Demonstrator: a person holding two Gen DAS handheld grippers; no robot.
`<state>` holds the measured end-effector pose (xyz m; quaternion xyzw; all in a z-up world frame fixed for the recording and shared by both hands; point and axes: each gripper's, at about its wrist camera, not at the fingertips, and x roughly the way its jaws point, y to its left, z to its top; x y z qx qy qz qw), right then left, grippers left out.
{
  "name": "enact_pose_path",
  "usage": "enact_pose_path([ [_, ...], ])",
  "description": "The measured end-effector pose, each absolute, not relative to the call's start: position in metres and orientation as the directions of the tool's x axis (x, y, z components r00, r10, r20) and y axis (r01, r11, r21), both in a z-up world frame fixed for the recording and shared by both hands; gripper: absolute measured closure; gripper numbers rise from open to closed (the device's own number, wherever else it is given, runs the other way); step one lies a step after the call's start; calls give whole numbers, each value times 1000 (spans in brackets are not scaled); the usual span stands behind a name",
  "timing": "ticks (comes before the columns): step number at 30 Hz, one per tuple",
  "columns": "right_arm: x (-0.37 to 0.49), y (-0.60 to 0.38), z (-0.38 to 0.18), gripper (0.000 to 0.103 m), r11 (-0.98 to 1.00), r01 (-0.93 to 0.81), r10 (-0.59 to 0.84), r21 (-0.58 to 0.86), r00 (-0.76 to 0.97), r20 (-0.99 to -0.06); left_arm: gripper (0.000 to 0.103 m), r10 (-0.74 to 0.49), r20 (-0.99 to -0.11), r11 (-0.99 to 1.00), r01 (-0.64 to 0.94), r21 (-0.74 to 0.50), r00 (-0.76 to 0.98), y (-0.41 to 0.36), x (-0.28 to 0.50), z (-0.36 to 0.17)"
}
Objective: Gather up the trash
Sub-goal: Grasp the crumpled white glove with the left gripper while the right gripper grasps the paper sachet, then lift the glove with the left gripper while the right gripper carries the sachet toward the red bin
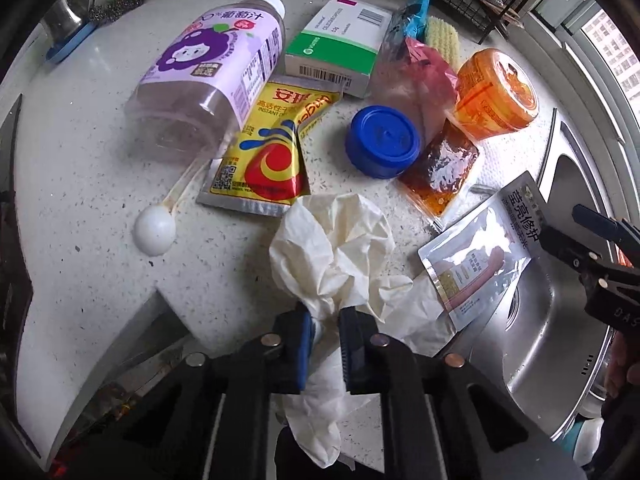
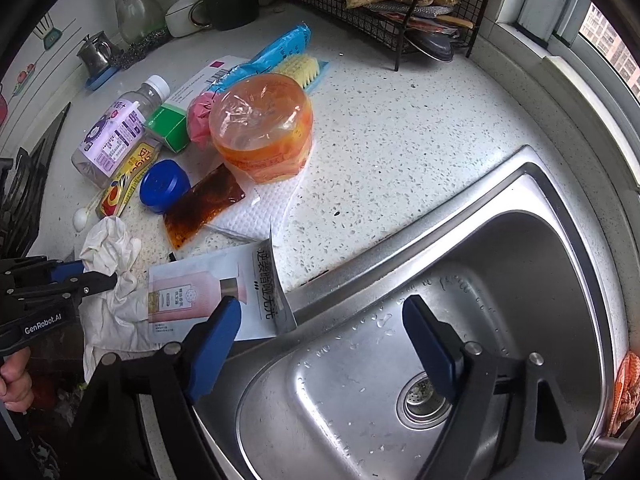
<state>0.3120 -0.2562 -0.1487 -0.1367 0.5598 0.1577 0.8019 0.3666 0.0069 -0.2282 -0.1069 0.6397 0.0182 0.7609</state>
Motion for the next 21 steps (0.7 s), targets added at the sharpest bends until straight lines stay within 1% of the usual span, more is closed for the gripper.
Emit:
enact_pose_path([
  [4,322,-247,-158,34,902,-429,104,-40,309,-945,98,-99,-976,980,-152,-129,194,7,354,-219],
  [6,326,-244,-167,47,896,-443,97,-38,279,-956,99,-94,-975,980,-151,-126,203,6,350,-216],
  [8,329,-241,-173,56,892,-451,95,-36,265,-959,99,-99,-972,980,-151,-132,212,6,346,-213],
  [10,330,-240,-172,59,889,-457,97,-45,284,-954,99,-104,-968,980,-144,-139,226,6,341,-206],
  [11,330,-240,-171,68,886,-459,85,-63,294,-952,99,-109,-966,980,-137,-144,234,5,338,-203],
  [12,331,-241,-170,90,885,-462,89,-62,297,-951,99,-111,-964,980,-132,-146,240,3,336,-201],
  [13,333,-243,-171,100,887,-461,108,-32,274,-956,99,-118,-962,981,-123,-152,247,2,333,-197],
  [16,334,-248,-171,101,897,-442,133,8,254,-958,99,-133,-957,981,-101,-164,259,-6,324,-189],
  [21,323,-243,-156,102,894,-448,155,10,289,-945,99,-168,-943,975,-93,-202,287,0,305,-171],
])
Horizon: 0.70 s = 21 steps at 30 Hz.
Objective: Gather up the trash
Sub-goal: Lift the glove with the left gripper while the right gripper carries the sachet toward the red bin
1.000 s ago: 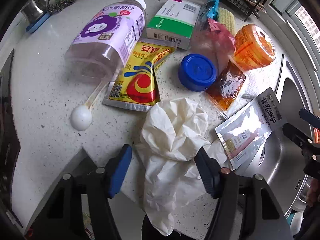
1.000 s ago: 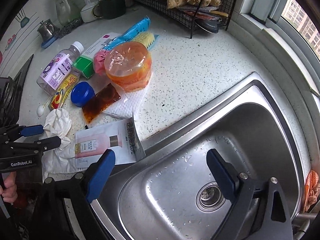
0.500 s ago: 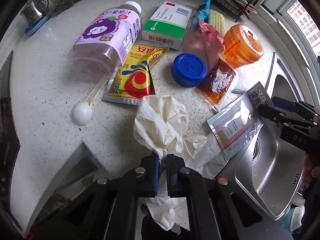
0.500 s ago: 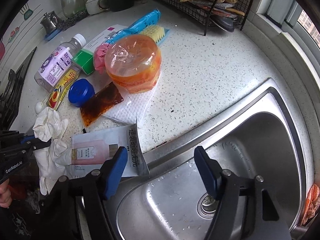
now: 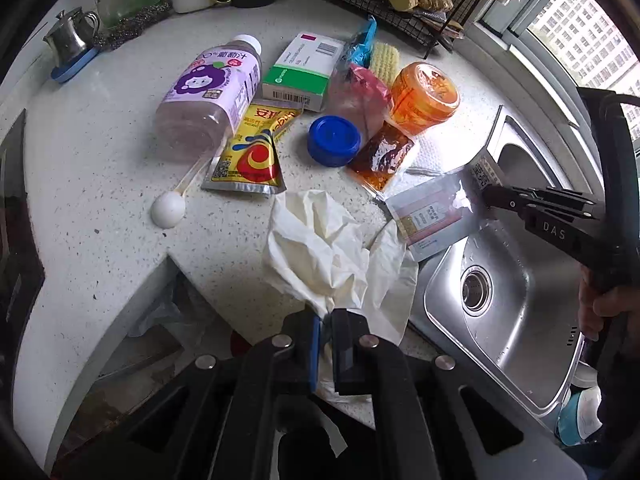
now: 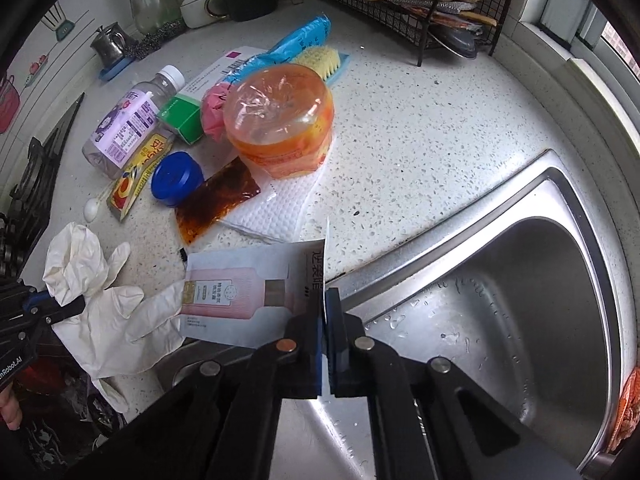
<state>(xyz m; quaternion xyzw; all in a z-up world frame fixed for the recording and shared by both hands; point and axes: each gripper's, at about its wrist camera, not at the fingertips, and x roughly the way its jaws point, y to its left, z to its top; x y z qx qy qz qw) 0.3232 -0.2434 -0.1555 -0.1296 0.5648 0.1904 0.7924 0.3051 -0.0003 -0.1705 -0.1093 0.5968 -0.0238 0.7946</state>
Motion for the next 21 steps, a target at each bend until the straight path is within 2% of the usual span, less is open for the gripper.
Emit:
enact_pose_path([
  [9,283,-215,-119,102,876,-481,190,-5,356,-915,99,-153,-921,979,-72,-190,359,19,262,-135],
  [15,235,-193,-86,102,865,-501,251,19,400,-881,99,-115,-909,981,-96,-166,400,47,207,-111],
  [21,176,-166,-79,102,836,-549,301,29,414,-859,99,-86,-899,977,-139,-160,430,77,148,-102],
])
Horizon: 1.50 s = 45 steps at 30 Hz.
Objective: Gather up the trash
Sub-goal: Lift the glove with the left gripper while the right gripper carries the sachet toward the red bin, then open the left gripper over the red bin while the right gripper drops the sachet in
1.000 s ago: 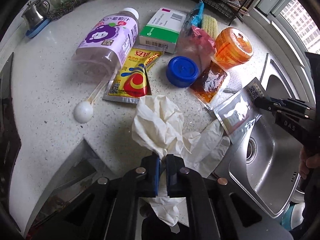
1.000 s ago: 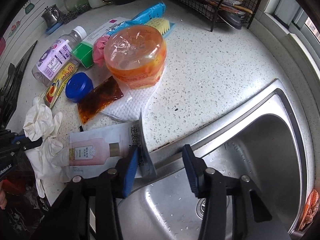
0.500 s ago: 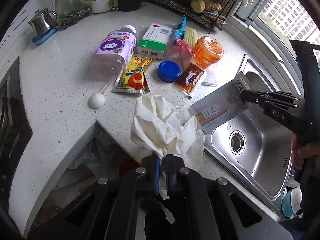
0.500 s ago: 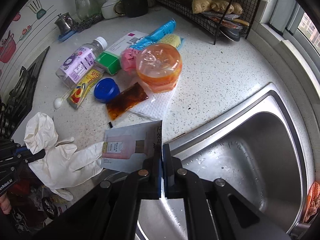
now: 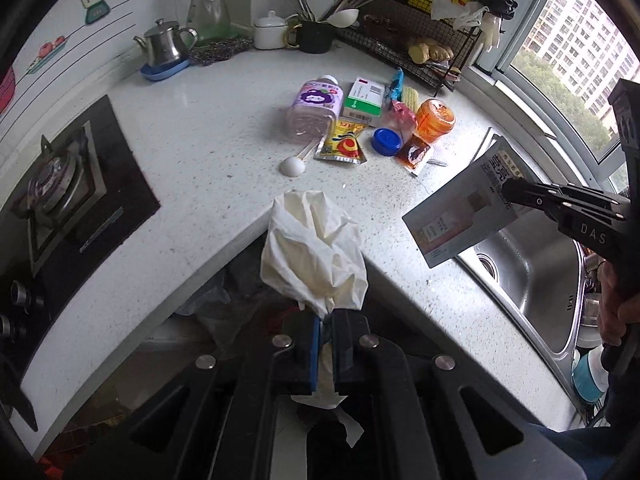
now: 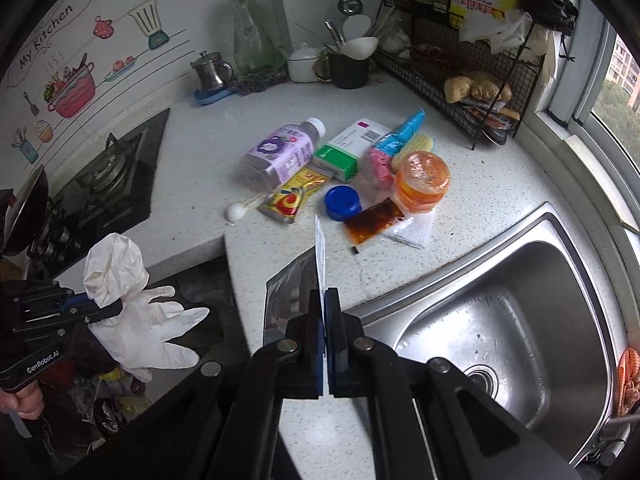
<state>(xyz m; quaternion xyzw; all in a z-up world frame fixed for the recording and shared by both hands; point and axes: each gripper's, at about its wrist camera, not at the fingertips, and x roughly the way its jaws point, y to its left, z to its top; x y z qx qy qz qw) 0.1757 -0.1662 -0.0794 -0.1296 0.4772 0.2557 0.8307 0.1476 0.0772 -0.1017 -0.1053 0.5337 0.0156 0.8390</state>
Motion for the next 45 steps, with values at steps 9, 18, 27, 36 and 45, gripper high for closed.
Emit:
enact_pose_path([
  [9,102,-115,-111,102,790,-612,311,32,355,-882,99,-69,-913,966,-202,-161,402,108,80,-128],
  [18,67,-79,-184,102,812,-584,225,1,310,-924,99,-124,-941,954,-223,-200,315,123,58,-205],
  [27,68,-65,-291,102,825,-565,134,-23,235,-963,99,-182,-953,956,-183,-229,241,119,82,-311],
  [36,107,-78,-398,102,882,-469,86,-48,259,-962,99,-242,-952,954,-132,-269,186,111,120,-442],
  [45,142,-95,-489,102,923,-378,29,-71,254,-967,99,-268,-952,956,-78,-281,145,86,158,-548],
])
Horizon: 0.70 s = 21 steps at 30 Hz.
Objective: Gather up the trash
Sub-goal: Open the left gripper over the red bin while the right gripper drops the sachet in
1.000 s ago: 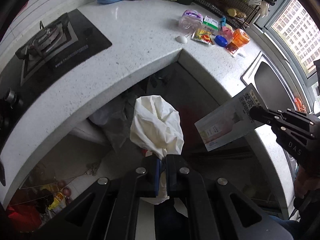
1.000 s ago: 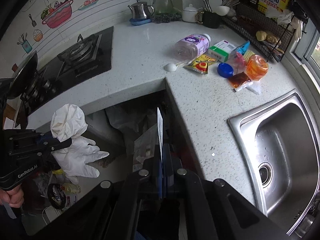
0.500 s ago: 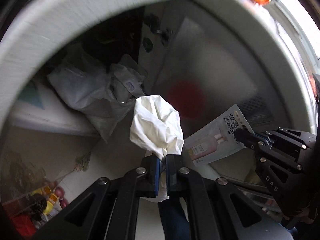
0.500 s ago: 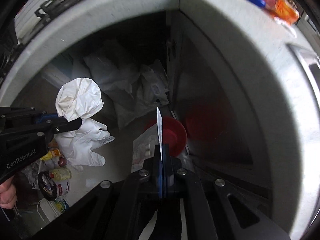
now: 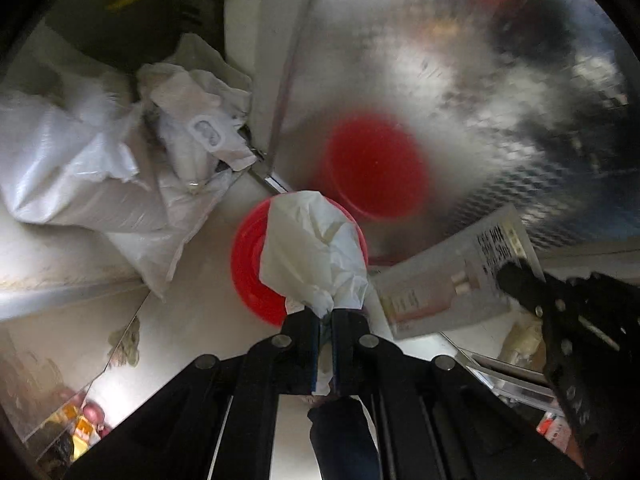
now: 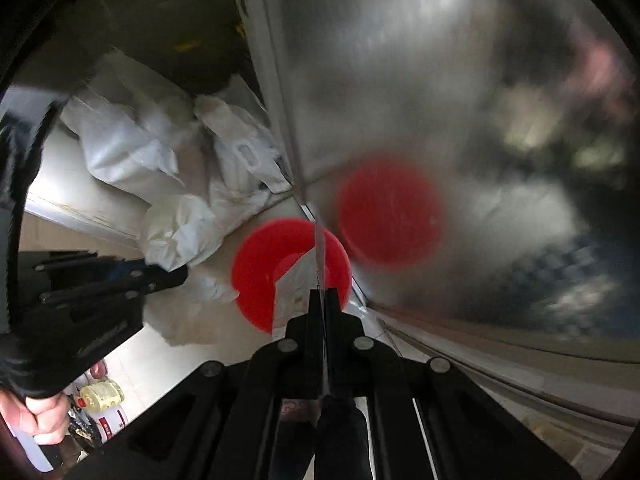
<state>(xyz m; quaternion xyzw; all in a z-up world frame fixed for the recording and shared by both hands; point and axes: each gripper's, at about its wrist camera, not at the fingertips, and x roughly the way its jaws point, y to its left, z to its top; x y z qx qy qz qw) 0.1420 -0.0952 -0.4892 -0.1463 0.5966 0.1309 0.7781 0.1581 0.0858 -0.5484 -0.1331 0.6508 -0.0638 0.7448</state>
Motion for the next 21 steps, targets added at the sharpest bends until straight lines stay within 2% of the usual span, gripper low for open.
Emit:
enact_pose_path([
  [5,143,-100,-524,102,929,-358,-5,-97,250,-968,99,-278,-955,955,-80,-286,101,81,172,-591],
  [11,146,-101,-551,102,933,-342,-24,-108,240,-970,97,-269,-960,961,-40,-273,80,70,176,-609],
  [12,146,-100,-553,102,933,-344,-20,-105,241,-970,87,-266,-961,962,-40,-269,77,70,176,-610],
  [13,145,-102,-553,102,932,-348,-16,-102,242,-970,73,-272,-960,961,-40,-275,74,69,175,-608],
  [15,144,-102,-552,102,930,-353,-9,-97,242,-970,56,-290,-953,955,-34,-293,84,72,174,-605],
  [18,146,-101,-552,102,928,-361,3,-86,238,-971,41,-249,-962,968,-12,-252,108,71,172,-595],
  [21,149,-101,-556,102,924,-374,9,-84,241,-971,40,-233,-967,972,9,-234,106,73,171,-595],
])
